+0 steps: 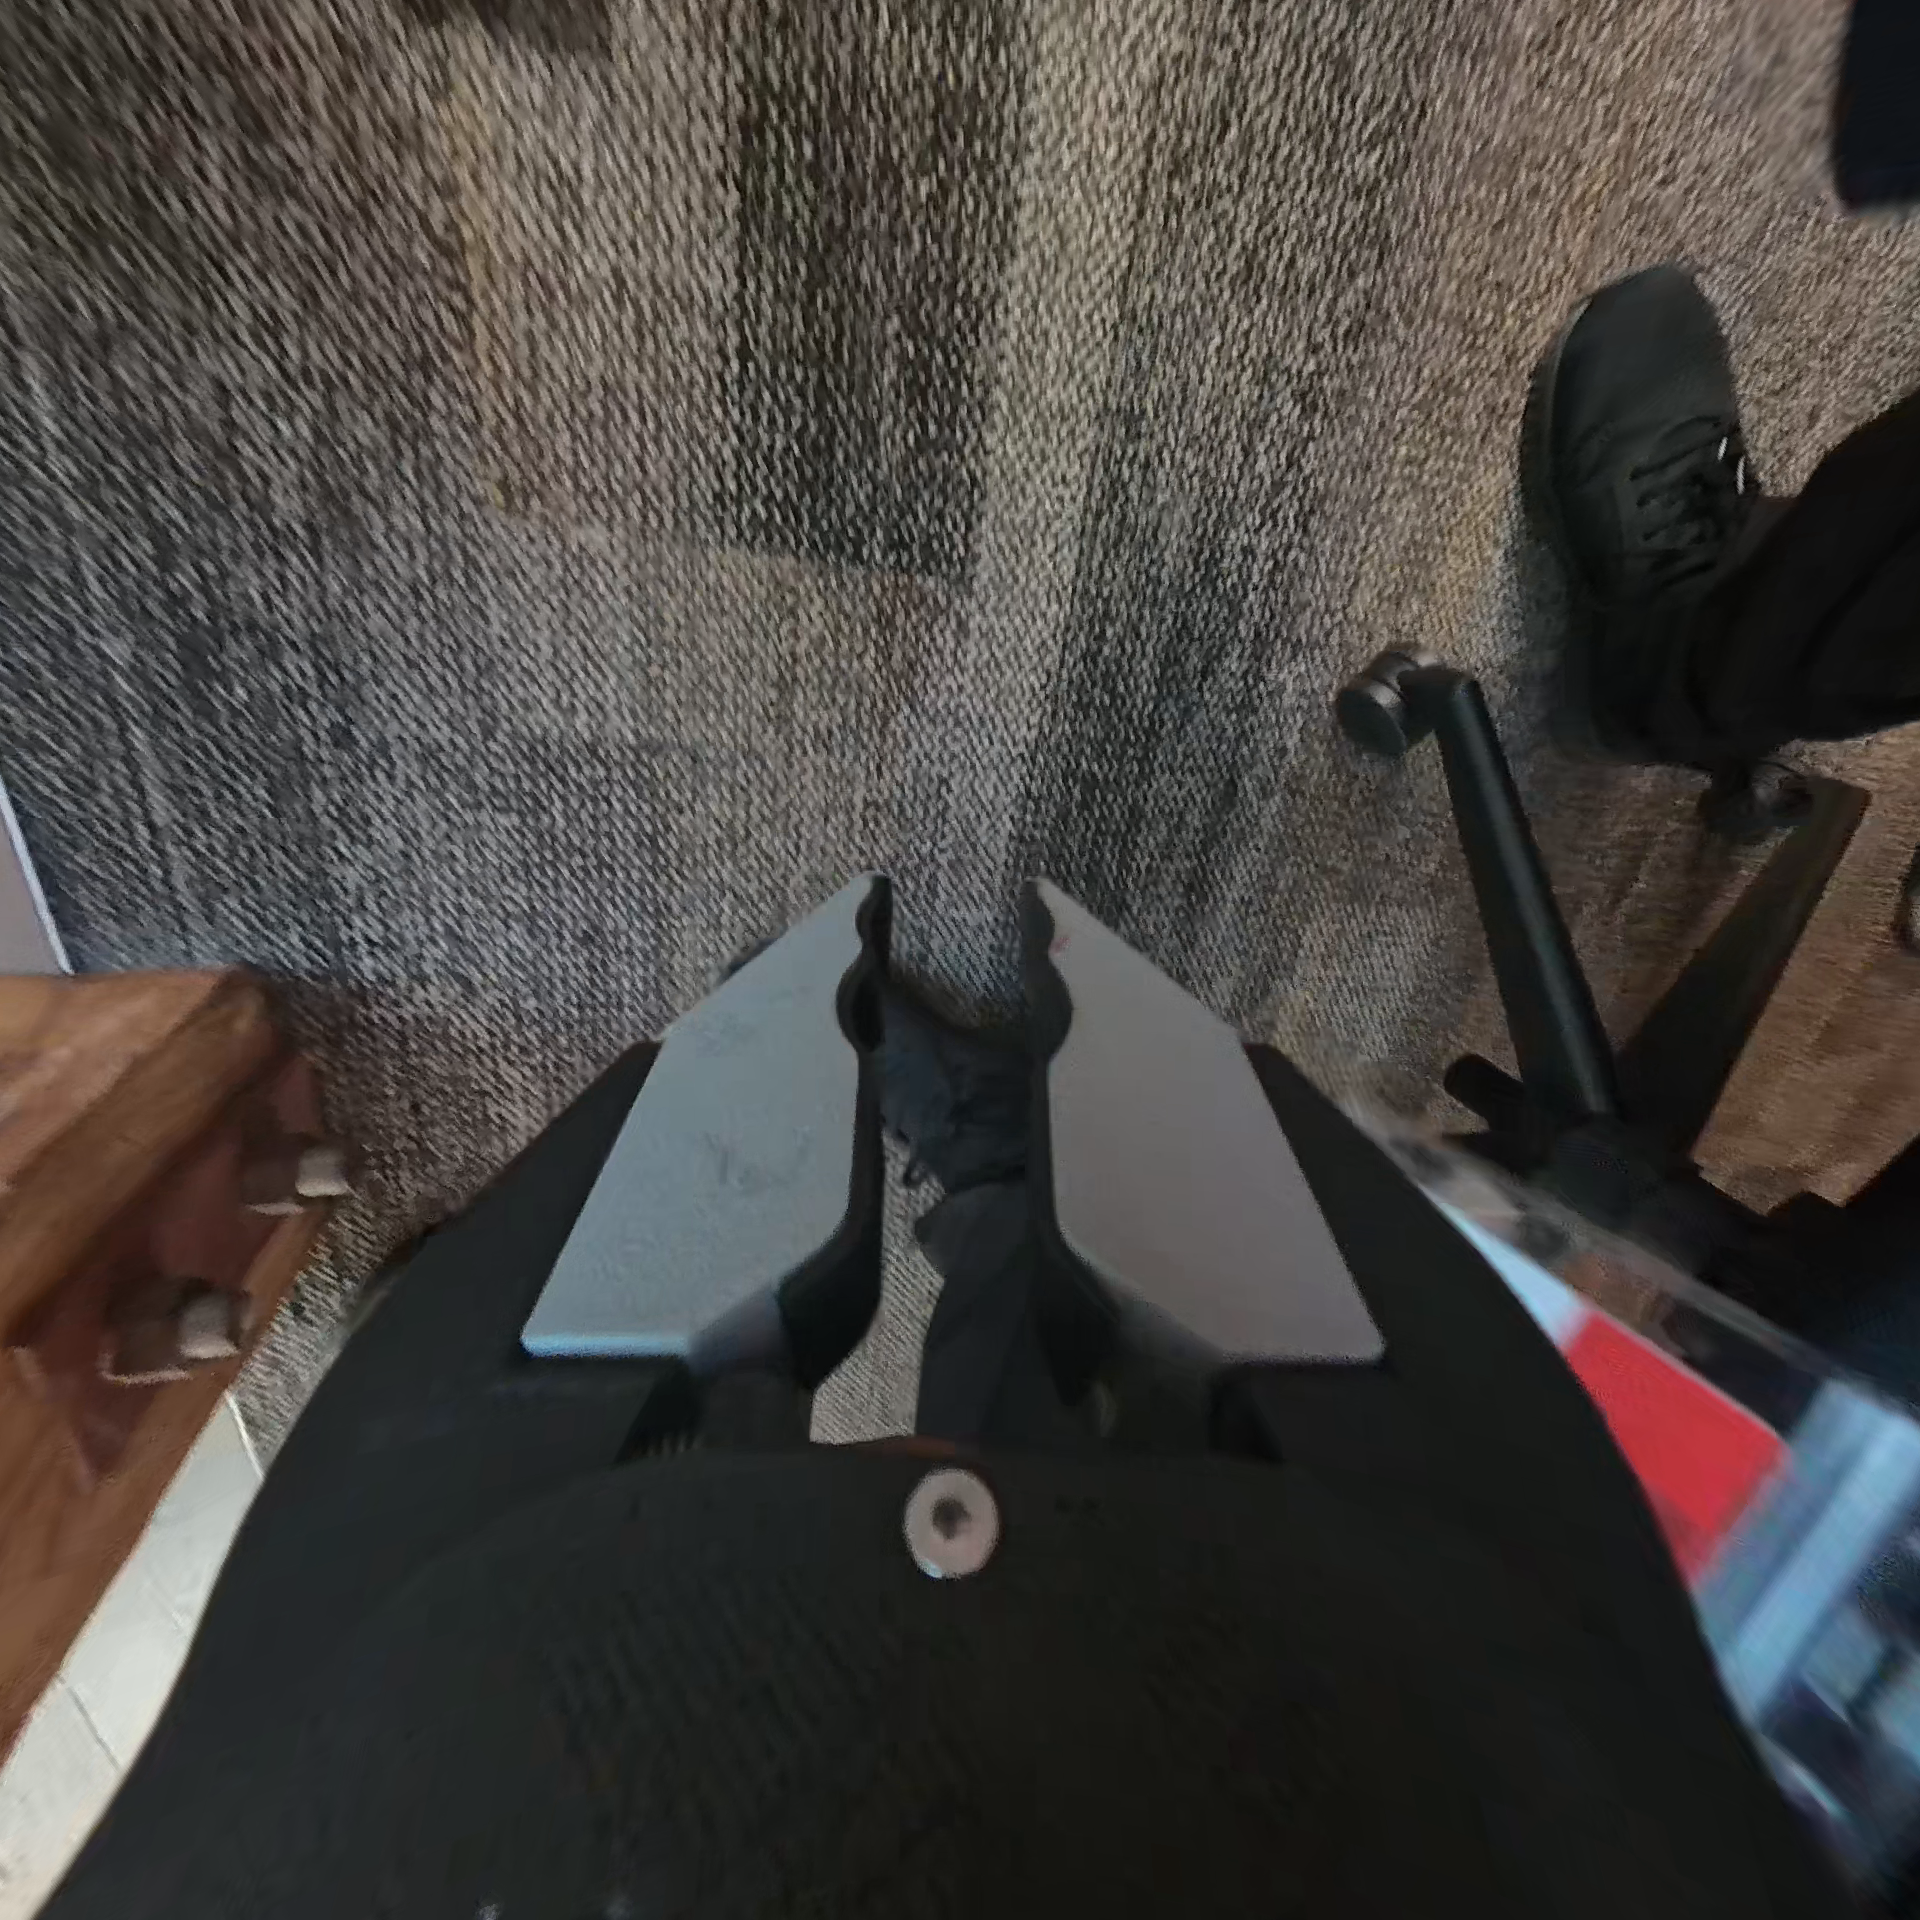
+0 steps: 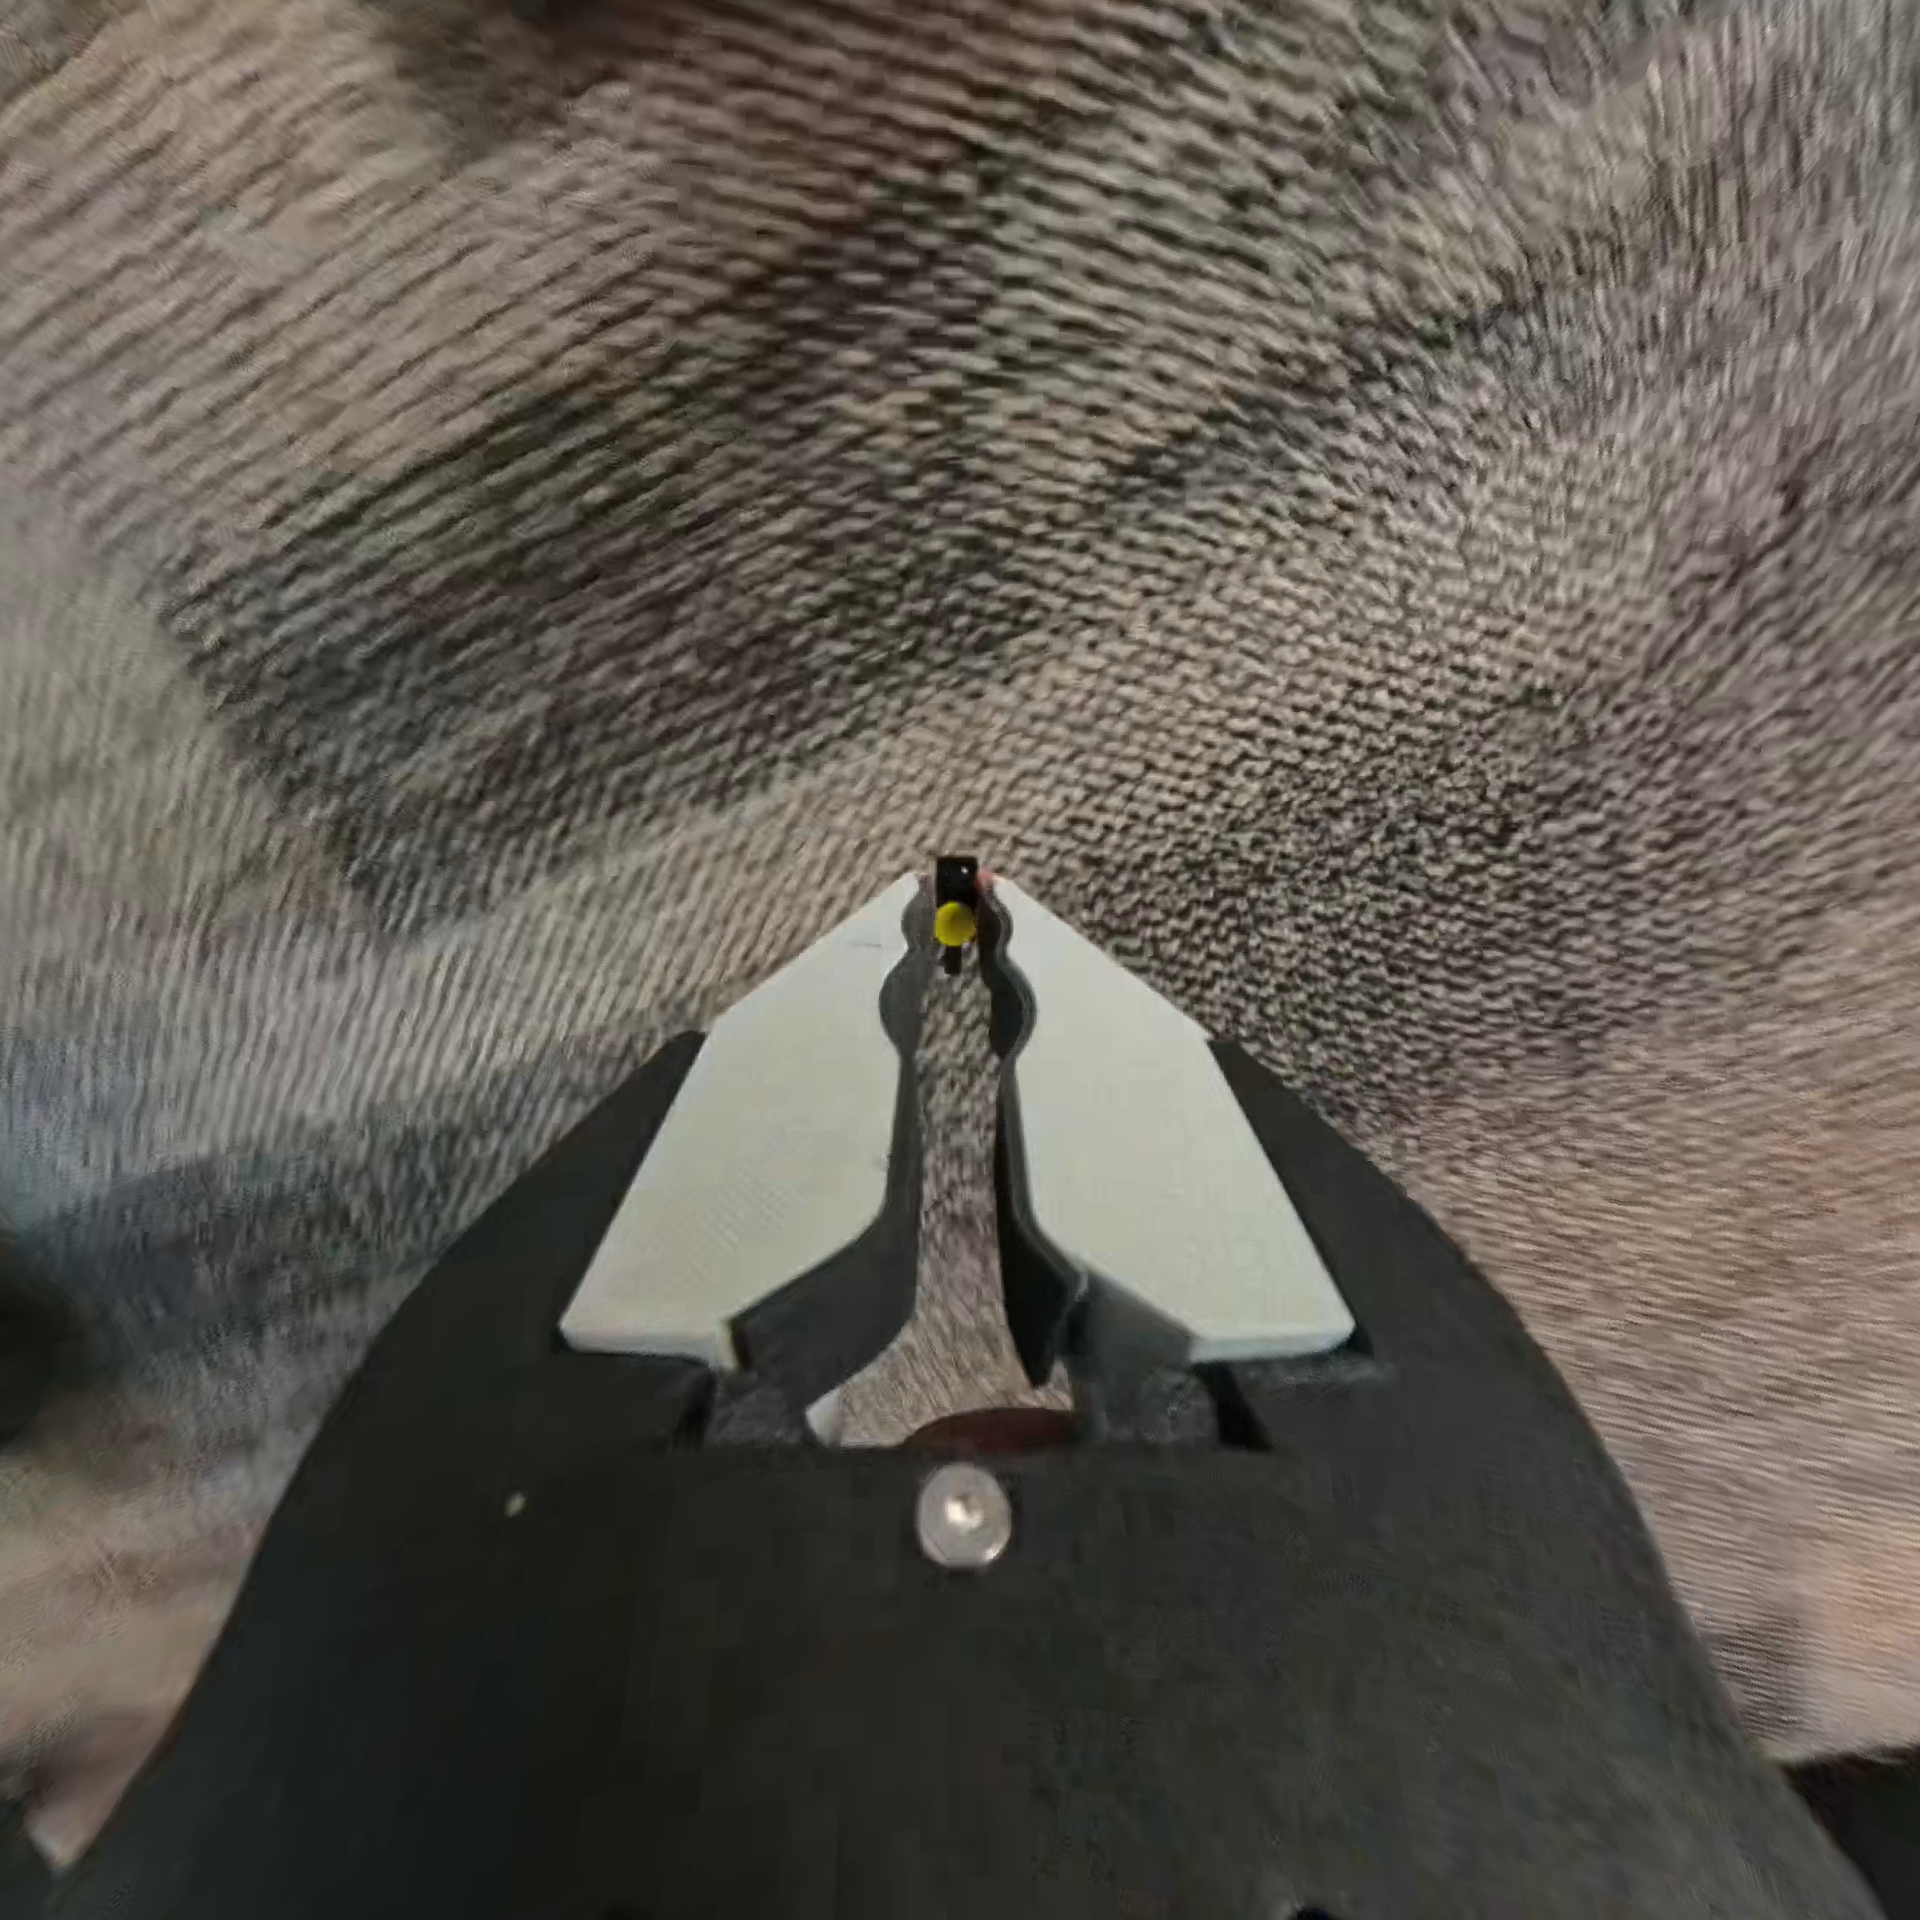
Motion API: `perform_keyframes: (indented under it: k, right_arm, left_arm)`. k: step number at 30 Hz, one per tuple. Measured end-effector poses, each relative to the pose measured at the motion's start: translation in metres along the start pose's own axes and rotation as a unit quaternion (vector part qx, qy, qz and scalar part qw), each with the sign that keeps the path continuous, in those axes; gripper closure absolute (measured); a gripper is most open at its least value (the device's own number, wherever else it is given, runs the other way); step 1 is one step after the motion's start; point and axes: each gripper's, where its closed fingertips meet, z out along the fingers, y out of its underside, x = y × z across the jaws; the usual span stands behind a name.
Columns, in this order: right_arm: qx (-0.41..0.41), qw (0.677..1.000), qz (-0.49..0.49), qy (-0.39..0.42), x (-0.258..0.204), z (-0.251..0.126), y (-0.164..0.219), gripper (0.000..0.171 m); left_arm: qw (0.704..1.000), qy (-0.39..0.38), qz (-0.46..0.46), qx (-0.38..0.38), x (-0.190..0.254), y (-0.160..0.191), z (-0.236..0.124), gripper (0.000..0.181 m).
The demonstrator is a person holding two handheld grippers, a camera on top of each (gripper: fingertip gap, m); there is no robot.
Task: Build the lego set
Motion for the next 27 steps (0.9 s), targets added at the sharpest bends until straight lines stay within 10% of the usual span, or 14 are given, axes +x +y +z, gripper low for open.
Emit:
perform_keyframes:
  k: [1,7,12,16,22,27]
  right_arm:
    - [0.006,0.999,-0.044,0.000,-0.016,-0.024,-0.001,0.166]
    - [0.093,0.953,-0.288,-0.035,-0.132,-0.174,0.000,0.167]
    - [0.169,0.832,-0.526,-0.040,-0.212,-0.322,0.049,0.166]
    - [0.280,0.791,-0.543,-0.023,-0.237,-0.477,0.084,0.166]
    - [0.443,0.779,-0.432,0.100,-0.169,-0.684,0.148,0.166]
    - [0.451,0.811,-0.259,0.269,-0.020,-0.758,0.229,0.166]
  left_arm:
    - [1.000,-0.004,0.010,0.008,0.000,-0.011,-0.002,0.159]
    - [0.998,-0.031,0.003,0.055,0.003,-0.057,-0.004,0.159]
    - [0.998,-0.012,-0.008,0.059,0.048,-0.057,0.018,0.165]
    - [0.996,0.025,-0.006,0.088,0.117,-0.073,0.015,0.165]
    - [0.992,0.045,0.110,0.050,0.224,-0.060,0.024,0.164]
    - [0.962,0.056,0.257,0.077,0.304,-0.053,-0.003,0.165]
